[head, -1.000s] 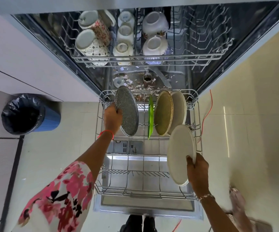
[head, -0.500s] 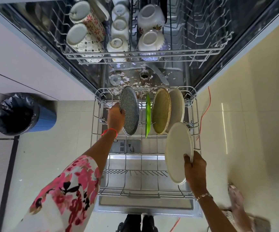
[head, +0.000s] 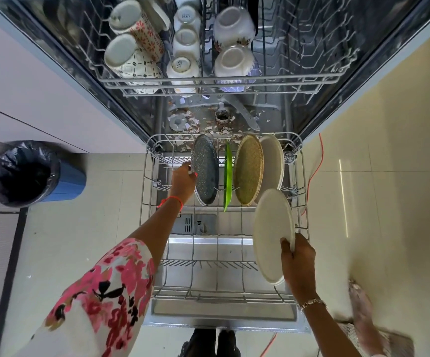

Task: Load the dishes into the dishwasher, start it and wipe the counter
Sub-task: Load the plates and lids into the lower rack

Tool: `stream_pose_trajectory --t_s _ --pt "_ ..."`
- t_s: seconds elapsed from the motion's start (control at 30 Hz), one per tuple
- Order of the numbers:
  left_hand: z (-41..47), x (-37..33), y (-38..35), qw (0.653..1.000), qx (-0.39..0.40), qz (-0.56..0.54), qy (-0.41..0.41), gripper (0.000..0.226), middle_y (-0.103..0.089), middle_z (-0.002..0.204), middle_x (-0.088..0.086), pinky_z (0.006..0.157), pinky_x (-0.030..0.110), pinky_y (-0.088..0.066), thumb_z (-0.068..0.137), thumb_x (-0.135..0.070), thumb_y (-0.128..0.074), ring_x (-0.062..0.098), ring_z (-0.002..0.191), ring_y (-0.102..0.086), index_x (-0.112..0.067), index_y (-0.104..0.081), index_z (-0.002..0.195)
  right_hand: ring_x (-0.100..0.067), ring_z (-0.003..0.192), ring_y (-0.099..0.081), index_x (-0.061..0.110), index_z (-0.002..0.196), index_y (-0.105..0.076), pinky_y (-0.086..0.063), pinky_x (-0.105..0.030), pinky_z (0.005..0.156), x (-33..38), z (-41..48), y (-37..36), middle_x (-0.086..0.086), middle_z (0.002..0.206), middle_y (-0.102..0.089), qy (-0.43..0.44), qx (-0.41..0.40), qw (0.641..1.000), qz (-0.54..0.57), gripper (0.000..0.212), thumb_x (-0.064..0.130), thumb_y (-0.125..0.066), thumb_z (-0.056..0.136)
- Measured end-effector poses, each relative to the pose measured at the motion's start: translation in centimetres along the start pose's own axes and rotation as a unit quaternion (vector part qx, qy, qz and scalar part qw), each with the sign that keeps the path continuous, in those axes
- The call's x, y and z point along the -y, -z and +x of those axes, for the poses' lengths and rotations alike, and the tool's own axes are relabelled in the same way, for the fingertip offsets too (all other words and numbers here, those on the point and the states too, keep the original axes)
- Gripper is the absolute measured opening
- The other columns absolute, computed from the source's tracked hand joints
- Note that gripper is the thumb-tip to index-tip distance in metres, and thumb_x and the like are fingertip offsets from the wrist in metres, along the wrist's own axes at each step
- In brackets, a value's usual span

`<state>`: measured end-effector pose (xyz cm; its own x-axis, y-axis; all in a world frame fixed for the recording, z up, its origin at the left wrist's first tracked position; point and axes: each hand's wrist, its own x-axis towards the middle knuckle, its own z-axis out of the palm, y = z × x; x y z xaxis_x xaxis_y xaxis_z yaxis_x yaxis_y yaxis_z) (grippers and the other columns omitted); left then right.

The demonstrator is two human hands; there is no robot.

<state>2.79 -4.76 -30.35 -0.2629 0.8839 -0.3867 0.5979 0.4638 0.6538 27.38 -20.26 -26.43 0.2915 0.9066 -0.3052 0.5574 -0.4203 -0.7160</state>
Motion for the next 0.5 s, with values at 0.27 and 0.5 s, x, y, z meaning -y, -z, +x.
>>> stream_pose_trajectory --t_s 0.27,0.5 --pt "-2.9 2.2 1.9 0.994 0.089 0.054 0.035 0.033 -0.055 0.126 0.025 0.098 0.028 -0.034 0.093 -0.011 -0.052 0.032 0.118 -0.052 0.012 -0.055 0.116 -0.027 0.084 -0.056 -0.007 0.103 -0.057 -0.041 -0.014 0.060 0.5 -0.9 0.3 -0.022 0.095 -0.062 -0.012 0.004 1.000 -0.003 0.018 0.005 -0.051 0.092" --pt "-11.3 4.9 2.0 0.983 0.164 0.078 0.014 0.026 -0.062 0.114 0.023 0.098 0.039 -0.044 0.092 -0.009 -0.054 0.033 0.107 -0.059 0.007 -0.059 0.112 -0.031 0.085 -0.059 -0.008 0.102 -0.059 -0.043 -0.023 0.068 1.8 -2.9 2.8 -0.022 0.095 -0.063 -0.008 -0.023 0.999 -0.027 0.018 0.004 -0.052 0.091"
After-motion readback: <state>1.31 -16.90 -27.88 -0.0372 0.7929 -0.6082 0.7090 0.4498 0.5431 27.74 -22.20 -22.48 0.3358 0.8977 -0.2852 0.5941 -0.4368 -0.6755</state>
